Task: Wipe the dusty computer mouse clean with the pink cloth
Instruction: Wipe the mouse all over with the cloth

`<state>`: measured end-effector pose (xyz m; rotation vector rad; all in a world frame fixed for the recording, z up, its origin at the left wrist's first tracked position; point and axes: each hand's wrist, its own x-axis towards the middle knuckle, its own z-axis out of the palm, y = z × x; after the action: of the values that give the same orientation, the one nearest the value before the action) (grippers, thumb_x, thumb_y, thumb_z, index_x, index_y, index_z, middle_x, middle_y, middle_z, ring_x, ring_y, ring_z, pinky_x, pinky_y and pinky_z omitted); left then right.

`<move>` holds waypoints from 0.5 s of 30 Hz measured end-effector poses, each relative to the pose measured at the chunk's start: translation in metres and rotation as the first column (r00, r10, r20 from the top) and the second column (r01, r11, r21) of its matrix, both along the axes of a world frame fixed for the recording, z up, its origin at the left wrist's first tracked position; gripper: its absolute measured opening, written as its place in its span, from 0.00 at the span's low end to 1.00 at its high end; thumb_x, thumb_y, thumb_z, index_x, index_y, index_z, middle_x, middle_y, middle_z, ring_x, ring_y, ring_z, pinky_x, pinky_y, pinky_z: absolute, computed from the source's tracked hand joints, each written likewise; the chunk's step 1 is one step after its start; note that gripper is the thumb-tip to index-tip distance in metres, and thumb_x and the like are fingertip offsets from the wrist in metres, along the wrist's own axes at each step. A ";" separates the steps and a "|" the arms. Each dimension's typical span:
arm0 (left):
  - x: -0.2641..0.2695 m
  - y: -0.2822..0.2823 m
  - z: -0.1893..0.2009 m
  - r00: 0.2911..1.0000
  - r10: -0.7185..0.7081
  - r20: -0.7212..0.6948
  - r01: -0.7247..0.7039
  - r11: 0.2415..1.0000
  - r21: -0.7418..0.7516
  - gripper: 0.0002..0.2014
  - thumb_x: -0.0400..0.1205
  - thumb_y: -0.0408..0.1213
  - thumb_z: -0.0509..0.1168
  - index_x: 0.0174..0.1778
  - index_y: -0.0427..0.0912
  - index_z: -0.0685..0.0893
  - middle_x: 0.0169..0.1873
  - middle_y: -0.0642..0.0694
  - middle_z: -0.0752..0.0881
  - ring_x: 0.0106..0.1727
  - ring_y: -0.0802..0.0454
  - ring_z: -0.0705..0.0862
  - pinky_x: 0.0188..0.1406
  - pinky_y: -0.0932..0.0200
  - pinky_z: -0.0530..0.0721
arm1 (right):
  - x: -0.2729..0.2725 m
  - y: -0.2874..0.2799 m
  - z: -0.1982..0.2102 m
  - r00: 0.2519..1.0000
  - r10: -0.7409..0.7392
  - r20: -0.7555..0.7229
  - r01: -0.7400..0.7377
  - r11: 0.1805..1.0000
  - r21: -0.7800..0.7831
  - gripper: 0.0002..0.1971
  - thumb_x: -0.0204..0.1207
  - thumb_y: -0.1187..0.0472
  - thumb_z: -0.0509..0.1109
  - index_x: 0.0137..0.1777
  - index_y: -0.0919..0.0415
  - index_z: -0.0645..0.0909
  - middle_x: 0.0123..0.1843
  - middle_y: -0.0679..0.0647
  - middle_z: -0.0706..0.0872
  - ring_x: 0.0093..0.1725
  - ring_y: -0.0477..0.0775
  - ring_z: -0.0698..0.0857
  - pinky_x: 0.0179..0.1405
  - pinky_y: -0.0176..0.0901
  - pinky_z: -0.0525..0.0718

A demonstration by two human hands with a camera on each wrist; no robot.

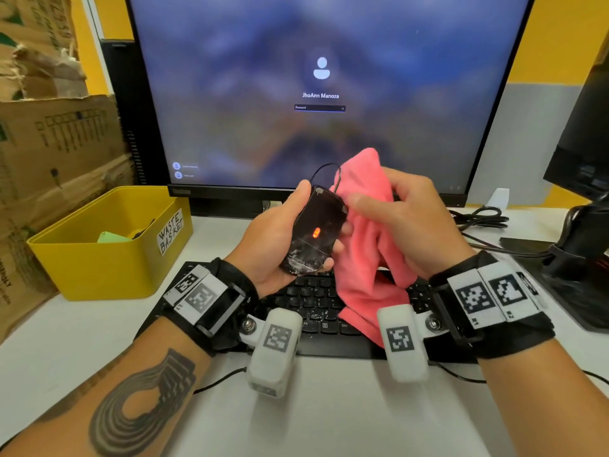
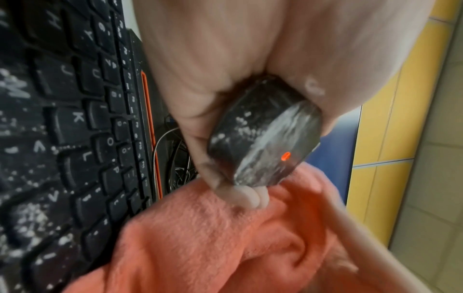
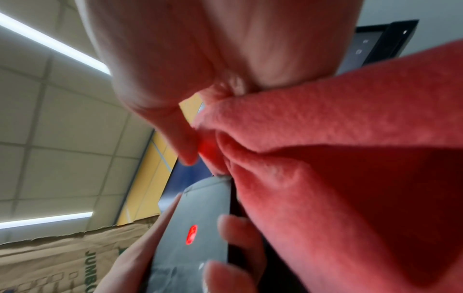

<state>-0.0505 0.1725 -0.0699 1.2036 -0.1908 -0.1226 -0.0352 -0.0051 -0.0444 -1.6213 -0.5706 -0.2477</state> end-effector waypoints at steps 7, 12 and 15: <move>0.004 0.003 -0.004 1.000 0.028 0.012 -0.028 0.999 -0.026 0.26 0.89 0.57 0.62 0.61 0.34 0.87 0.40 0.32 0.86 0.37 0.39 0.85 0.32 0.51 0.85 | 0.000 0.008 -0.005 0.972 -0.069 0.226 0.119 0.970 -0.214 0.19 0.85 0.60 0.70 0.30 0.58 0.89 0.44 0.59 0.92 0.44 0.47 0.87 0.50 0.44 0.82; 0.004 0.004 -0.005 0.999 0.000 0.033 0.001 1.000 -0.011 0.29 0.89 0.59 0.62 0.64 0.33 0.88 0.44 0.32 0.86 0.39 0.39 0.85 0.34 0.50 0.84 | 0.006 -0.003 -0.006 0.949 -0.163 0.271 0.210 0.966 -0.153 0.13 0.75 0.68 0.80 0.44 0.45 0.94 0.39 0.41 0.95 0.33 0.33 0.87 0.38 0.31 0.82; 0.004 0.005 -0.005 0.997 -0.020 0.074 0.017 0.999 0.049 0.27 0.88 0.59 0.61 0.61 0.36 0.88 0.43 0.35 0.87 0.39 0.41 0.85 0.36 0.52 0.81 | 0.010 -0.004 -0.007 0.921 -0.246 0.303 0.302 0.941 -0.152 0.04 0.74 0.59 0.83 0.46 0.51 0.96 0.36 0.45 0.95 0.30 0.34 0.86 0.35 0.35 0.81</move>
<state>-0.0467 0.1776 -0.0750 1.2553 -0.2660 -0.0989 -0.0250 -0.0089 -0.0519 -1.8743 -0.5930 -0.6572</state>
